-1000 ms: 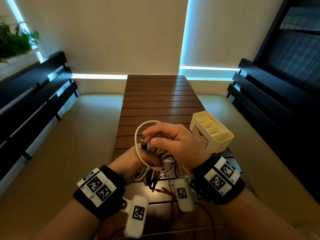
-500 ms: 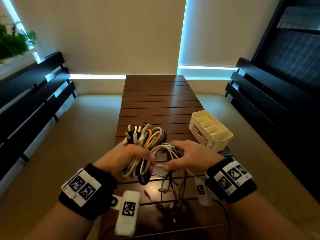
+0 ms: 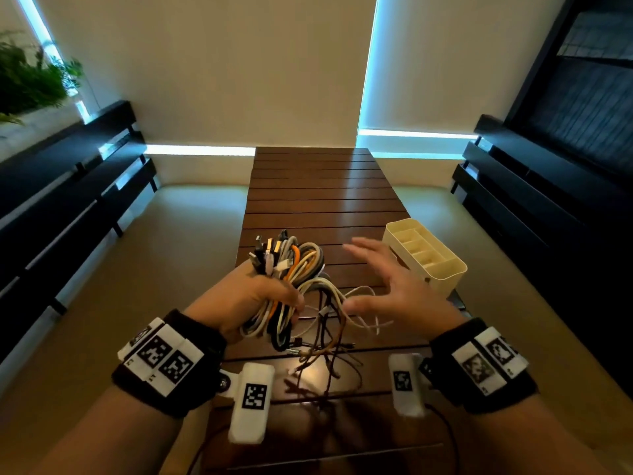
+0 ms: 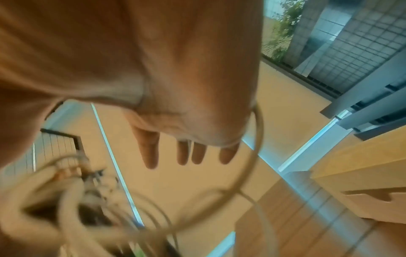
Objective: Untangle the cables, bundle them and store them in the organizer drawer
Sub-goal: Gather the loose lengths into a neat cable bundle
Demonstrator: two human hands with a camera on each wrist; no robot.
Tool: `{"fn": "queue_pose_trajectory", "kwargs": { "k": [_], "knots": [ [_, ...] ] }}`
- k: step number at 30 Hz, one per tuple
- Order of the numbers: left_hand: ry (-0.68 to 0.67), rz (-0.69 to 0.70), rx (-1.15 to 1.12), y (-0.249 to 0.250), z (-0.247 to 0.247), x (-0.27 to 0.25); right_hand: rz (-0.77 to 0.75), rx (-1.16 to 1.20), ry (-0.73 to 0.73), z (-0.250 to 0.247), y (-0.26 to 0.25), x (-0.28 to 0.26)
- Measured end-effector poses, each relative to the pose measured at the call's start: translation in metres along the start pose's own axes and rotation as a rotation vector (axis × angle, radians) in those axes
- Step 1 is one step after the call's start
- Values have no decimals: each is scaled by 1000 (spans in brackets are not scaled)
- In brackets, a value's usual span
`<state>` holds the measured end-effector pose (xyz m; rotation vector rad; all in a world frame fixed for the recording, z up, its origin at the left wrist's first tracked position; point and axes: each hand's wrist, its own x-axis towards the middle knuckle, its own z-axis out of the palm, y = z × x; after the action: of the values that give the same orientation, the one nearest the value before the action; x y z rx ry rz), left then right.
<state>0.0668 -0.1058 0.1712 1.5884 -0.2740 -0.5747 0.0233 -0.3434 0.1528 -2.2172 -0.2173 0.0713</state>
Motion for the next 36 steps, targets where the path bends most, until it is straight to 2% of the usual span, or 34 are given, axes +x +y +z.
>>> {"fn": "queue_pose_trajectory", "kwargs": {
  "k": [2, 4, 5, 8, 12, 15, 18, 20, 23, 24, 25, 27, 28, 29, 31, 34, 36],
  "knots": [
    [-17, -22, 16, 0, 0, 0, -168, 341, 138, -7, -13, 4],
    [-44, -18, 5, 4, 3, -1, -218, 631, 190, -5, -18, 11],
    [-64, -9, -4, 6, 5, -1, -211, 671, 188, -1, -19, 14],
    [-89, 29, -37, 15, 7, -6, -65, 488, 144, 14, -12, 17],
    [-40, 70, -81, 20, 2, -10, 94, 221, 37, 16, 7, 11],
    [-12, 79, -71, 19, -1, -11, 113, -11, 52, 15, 13, 8],
    [-3, 56, -32, 17, 0, -13, 149, -103, 32, 12, 17, 9],
    [11, 29, -29, 15, 0, -14, 212, -29, 90, 11, 20, 11],
    [37, 4, -47, 13, -1, -16, 449, 393, 359, 10, 27, 15],
    [44, 7, -58, 13, -2, -17, 527, 457, 419, 10, 33, 17],
    [51, 13, -67, 13, -3, -17, 603, 374, 424, 10, 40, 20],
    [51, 18, -70, 15, -5, -17, 711, -66, 248, 10, 47, 19],
    [48, 22, -70, 16, -5, -18, 712, -287, 172, 10, 46, 18],
    [45, 26, -69, 16, -5, -17, 688, -408, 145, 10, 41, 16],
    [31, 24, -51, 15, -5, -16, 561, -378, 232, 6, 26, 14],
    [5, 11, -2, 10, -4, -13, 128, -171, 338, -3, -8, 8],
    [-35, 5, 6, 8, -2, -10, -99, 39, 249, 1, -29, 6]
  ]
}}
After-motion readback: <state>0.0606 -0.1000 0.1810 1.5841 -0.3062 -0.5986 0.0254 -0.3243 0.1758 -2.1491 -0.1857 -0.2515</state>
